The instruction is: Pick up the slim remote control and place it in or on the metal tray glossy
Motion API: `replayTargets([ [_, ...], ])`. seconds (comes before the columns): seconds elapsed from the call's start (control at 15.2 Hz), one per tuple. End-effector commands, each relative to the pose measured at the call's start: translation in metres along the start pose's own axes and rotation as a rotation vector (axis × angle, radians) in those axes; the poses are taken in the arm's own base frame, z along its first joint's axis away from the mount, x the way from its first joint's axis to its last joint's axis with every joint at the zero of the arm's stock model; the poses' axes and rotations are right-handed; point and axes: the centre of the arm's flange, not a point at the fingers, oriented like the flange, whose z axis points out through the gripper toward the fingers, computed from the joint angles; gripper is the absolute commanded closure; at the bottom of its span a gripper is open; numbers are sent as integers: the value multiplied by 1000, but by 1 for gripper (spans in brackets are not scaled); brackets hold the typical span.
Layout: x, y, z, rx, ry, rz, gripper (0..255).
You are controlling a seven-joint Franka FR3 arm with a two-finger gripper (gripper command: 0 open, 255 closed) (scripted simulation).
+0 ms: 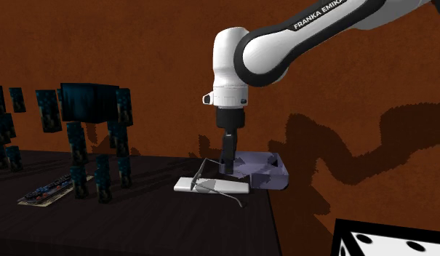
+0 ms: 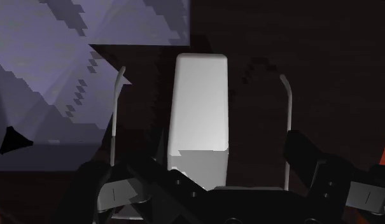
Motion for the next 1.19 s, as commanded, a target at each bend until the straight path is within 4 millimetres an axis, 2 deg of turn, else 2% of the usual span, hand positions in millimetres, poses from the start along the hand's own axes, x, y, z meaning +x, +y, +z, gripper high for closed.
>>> replayTargets([
  [0.0, 21, 7, 14, 3, 7, -3, 0],
  [0.13, 43, 14, 27, 5, 14, -5, 0],
  [0.2, 47, 15, 29, 6, 15, -6, 0],
  [0.66, 47, 15, 69, 6, 15, -6, 0],
  [1.12, 47, 15, 69, 6, 15, -6, 0],
])
